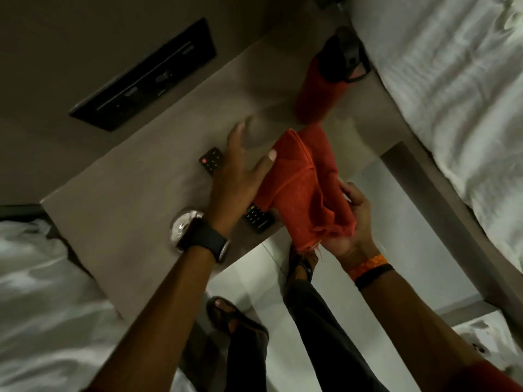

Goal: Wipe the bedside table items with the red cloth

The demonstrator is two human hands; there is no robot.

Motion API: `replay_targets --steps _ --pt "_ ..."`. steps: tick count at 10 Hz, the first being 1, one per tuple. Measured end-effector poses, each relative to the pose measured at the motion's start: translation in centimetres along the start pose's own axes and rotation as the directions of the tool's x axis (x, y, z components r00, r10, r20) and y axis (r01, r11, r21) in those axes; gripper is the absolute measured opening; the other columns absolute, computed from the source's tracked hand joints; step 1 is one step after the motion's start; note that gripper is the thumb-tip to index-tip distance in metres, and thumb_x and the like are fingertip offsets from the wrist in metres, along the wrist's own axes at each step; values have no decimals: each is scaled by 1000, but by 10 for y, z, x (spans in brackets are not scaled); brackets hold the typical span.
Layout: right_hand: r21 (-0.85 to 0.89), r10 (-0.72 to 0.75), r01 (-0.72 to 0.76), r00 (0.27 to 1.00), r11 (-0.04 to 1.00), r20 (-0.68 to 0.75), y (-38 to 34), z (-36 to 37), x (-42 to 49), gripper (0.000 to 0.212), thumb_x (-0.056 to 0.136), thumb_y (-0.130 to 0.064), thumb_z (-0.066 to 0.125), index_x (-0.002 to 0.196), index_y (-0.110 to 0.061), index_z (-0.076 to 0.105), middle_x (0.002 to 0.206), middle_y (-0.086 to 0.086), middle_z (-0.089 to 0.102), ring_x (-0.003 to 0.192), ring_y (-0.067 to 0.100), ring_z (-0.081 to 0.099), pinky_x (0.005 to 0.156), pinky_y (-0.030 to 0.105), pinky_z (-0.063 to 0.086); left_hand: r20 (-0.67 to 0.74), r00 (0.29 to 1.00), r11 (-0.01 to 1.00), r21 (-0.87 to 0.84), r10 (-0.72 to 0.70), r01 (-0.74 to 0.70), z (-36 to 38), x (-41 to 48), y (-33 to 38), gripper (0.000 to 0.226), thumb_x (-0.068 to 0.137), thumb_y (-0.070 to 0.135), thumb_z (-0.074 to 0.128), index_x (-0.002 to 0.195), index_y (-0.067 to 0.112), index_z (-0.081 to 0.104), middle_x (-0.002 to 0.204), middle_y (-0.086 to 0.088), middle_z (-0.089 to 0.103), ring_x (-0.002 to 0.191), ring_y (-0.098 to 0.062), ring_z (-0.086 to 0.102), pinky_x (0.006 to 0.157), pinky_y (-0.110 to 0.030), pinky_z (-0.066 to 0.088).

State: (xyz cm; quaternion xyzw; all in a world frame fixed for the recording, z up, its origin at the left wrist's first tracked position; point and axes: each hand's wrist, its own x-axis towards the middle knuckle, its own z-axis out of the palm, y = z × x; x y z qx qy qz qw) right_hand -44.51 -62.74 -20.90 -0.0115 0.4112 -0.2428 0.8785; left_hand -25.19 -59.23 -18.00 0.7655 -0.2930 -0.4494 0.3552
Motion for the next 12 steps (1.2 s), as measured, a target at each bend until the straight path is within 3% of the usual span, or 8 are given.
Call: replay_targets --steps 1,4,5,6,7,8,10,12 --pt "-74 43 -41 999 996 18 43 48 -14 61 84 -60 55 127 -17 64 134 11 64 123 32 60 105 49 50 128 964 786 -558 -234 265 -29 -54 -42 64 89 55 64 145 42 35 144 5 54 118 -10 65 89 -33 60" --pt "-654 -151 249 967 715 203 186 181 -79 28 97 -8 49 88 -20 73 78 -6 75 74 10 74 60 27 59 -351 927 795 -596 -132 -113 -183 -191 -82 39 101 17 58 139 23 53 129 2 69 116 -14 68 97 -37 59" --pt "-800 -23 446 878 401 478 277 242 -121 34 91 -18 53 123 -25 63 110 -9 73 101 5 69 81 28 60 -465 866 773 -613 -186 -163 -265 -268 -83 33 106 27 44 138 28 54 128 8 69 114 -6 68 97 -33 59" --pt "-784 211 620 765 15 609 341 274 -148 67 93 -27 47 156 -26 22 163 -1 29 151 13 28 121 37 35 -433 877 719 -675 -208 -163 -312 -316 -83 33 102 47 43 128 35 60 119 12 74 107 -3 71 83 -21 61" --pt "-572 362 764 646 -299 673 428 297 -181 73 95 -38 41 156 -34 -1 168 -6 -13 155 12 -15 126 28 4 -394 876 731 -678 -278 -73 -371 -369 -112 37 97 46 54 131 32 58 129 5 69 117 -12 67 97 -28 57" --pt "-634 336 708 706 -311 623 478 297 -192 67 99 -33 44 156 -31 10 169 -2 -5 156 17 -4 119 19 4 -337 874 722 -691 -351 23 -413 -393 -165 35 103 22 52 137 14 57 128 -8 68 113 -24 68 90 -29 59" --pt "-533 369 595 798 -601 476 498 276 -173 57 99 -24 51 152 -15 32 166 7 16 151 26 19 120 35 31 -261 875 828 -510 -407 233 -414 -382 -220 30 104 14 51 131 3 57 127 -21 66 98 -24 67 80 -28 59" --pt "-332 294 547 763 -769 576 484 280 -157 55 96 -28 54 147 -14 41 157 11 34 140 30 37 112 47 43 -554 797 944 58 -239 323 -375 -375 -227 50 101 20 49 148 6 39 139 -20 51 125 -34 50 106 -44 45"
